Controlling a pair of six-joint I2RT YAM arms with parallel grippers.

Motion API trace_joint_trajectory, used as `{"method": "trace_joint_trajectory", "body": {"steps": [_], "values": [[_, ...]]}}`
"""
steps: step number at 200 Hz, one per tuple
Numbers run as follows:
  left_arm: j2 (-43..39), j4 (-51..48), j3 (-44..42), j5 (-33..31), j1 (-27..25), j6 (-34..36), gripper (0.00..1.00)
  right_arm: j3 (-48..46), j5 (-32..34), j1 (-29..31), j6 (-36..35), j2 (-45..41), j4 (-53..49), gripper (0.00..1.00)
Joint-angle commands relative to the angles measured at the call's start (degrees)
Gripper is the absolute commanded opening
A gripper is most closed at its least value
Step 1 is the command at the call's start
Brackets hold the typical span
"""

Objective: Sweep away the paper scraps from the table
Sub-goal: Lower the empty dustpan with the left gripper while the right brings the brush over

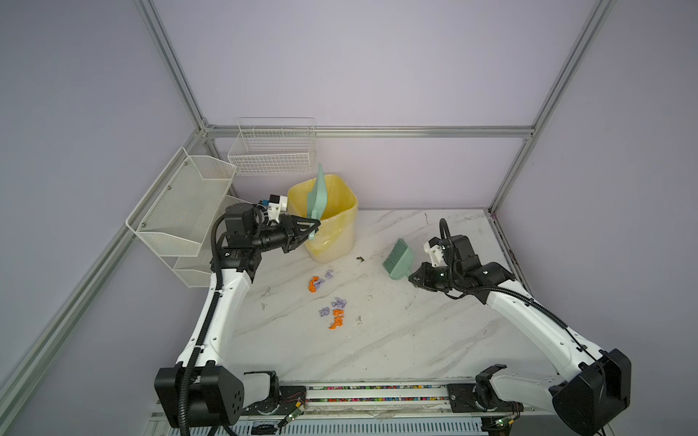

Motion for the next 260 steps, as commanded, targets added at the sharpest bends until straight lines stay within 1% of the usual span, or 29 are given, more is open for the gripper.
{"method": "trace_joint_trajectory", "body": {"steps": [1,31,49,67,105,121,127,141,180,225,235,239,260], "values": [[-3.69,-9.14,5.13,-4.13,-0.14,9.19,0.13,4.13,0.47,1.7,0.18,2.01,-1.84,0.0],[-7.53,-14.41,4.55,-8.73,-0.57,13.02,0.13,5.32,-0.19,4.64,1.8,2.6,-0.01,0.0],[-9.78,-17.65,4.55,-10.4,-0.96,14.23,0.13,5.32,-1.9,6.51,1.69,2.81,1.92,0.0],[-12.7,-19.32,3.73,-11.22,-1.86,15.24,0.13,4.68,0.51,9.73,3.08,1.78,4.74,0.0],[-19.39,-26.66,0.88,-19.61,-2.53,20.03,0.13,4.42,-0.64,12.46,2.21,4.1,2.92,0.0],[-21.84,-31.36,0.53,-26.26,-3.16,21.78,0.13,3.97,-0.95,13.67,2.97,3.83,3.35,0.0],[-22.97,-31.82,-0.3,-28.18,-3.67,22.08,0.13,3.92,-1.17,13.98,3.26,3.72,3.51,0.0],[-25.43,-32.41,-2.86,-30.38,-4.19,22.38,0.13,3.57,-1.2,14.86,4.24,3.37,4.01,0.0],[-28.75,-35.58,-10.41,-35.41,-4.35,23.87,0.13,3.39,0.04,18.41,7.14,4.17,6.16,0.0],[-29.76,-36.13,-16.2,-36.83,-4.37,23.6,0.14,3.09,1.95,23.99,10.35,7.09,10.03,0.0],[-30.06,-36.26,-17.01,-37.87,-4.29,23.77,0.14,3.25,2.27,25.08,10.85,7.13,10.74,0.0],[-30.18,-36.31,-17.47,-38.37,-4.32,23.8,0.14,3.31,2.43,25.51,11.12,8.62,10.94,0.0],[-30.55,-35.89,-20.31,-40.47,-4.27,24.22,0.14,4.0,4.25,27.92,12.17,10.35,11.19,0.0]]}}
